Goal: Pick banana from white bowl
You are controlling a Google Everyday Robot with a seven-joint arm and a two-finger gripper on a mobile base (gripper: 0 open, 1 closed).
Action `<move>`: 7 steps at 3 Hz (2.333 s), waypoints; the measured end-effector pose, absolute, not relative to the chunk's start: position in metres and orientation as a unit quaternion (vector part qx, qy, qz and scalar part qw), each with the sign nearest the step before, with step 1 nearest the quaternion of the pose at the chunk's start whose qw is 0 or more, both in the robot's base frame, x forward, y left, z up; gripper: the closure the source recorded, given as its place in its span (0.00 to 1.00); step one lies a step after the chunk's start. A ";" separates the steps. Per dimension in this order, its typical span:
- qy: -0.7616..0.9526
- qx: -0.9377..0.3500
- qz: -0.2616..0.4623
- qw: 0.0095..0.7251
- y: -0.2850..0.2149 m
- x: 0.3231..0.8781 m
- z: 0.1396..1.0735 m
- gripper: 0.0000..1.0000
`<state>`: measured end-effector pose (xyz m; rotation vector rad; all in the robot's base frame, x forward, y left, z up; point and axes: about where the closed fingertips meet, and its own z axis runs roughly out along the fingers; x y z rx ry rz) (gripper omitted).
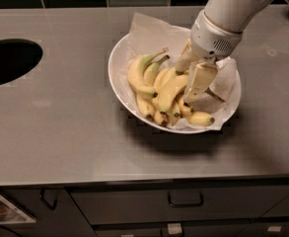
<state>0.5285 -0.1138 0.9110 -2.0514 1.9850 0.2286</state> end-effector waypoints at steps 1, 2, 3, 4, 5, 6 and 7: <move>0.687 -0.709 0.079 0.136 -0.115 0.531 0.909 0.41; 0.688 -0.708 0.080 0.136 -0.116 0.531 0.910 0.60; 0.688 -0.708 0.080 0.136 -0.116 0.531 0.910 0.83; 0.688 -0.708 0.080 0.136 -0.116 0.531 0.910 1.00; 0.683 -0.709 0.076 0.157 -0.115 0.530 0.919 1.00; 0.666 -0.710 0.079 0.217 -0.121 0.521 0.941 1.00; 0.648 -0.704 0.080 0.280 -0.136 0.506 0.967 1.00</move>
Offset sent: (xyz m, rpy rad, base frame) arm -0.0011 -0.0116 -0.0094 -0.0088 0.0345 -0.0131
